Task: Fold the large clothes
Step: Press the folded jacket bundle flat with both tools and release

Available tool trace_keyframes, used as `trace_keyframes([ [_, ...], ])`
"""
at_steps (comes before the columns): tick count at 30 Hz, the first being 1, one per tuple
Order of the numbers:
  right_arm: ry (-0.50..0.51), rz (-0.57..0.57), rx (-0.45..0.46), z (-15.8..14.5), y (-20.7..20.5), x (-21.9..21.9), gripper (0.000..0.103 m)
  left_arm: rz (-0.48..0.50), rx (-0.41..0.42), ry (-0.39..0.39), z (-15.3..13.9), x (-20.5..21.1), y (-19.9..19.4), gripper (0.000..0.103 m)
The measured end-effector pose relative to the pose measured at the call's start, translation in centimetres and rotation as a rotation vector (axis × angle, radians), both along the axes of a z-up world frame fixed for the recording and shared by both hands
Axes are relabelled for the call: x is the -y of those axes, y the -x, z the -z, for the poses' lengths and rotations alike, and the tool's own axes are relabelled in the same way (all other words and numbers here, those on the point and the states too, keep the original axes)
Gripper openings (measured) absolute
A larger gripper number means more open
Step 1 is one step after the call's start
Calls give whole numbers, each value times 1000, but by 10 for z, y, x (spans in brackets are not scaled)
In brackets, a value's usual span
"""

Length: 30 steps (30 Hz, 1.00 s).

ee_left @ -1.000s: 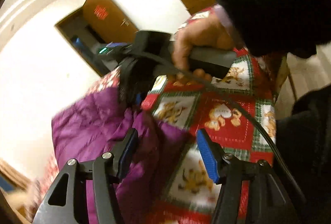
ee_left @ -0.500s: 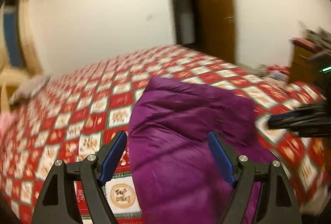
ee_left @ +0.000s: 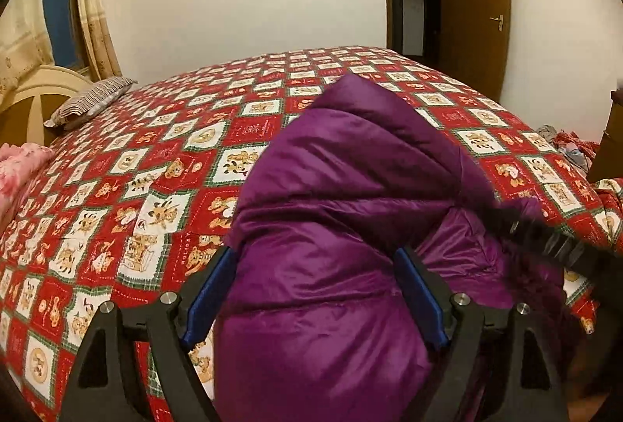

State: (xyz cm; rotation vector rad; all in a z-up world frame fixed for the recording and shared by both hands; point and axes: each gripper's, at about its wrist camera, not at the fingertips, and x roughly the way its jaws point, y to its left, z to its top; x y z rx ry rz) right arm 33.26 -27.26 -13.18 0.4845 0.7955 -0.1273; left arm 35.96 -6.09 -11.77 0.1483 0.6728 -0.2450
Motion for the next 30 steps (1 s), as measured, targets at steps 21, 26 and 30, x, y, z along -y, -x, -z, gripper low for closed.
trace_keyframes([
  [21, 126, -151, 5, 35, -19, -1, 26, -74, -211, 20, 29, 28, -108, 102],
  [26, 109, -155, -4, 34, -23, 1, 26, -102, -184, -34, 45, 34, -111, 102],
  [30, 125, -123, -16, 20, -30, 4, 26, -119, -201, -21, 50, 28, -115, 102],
])
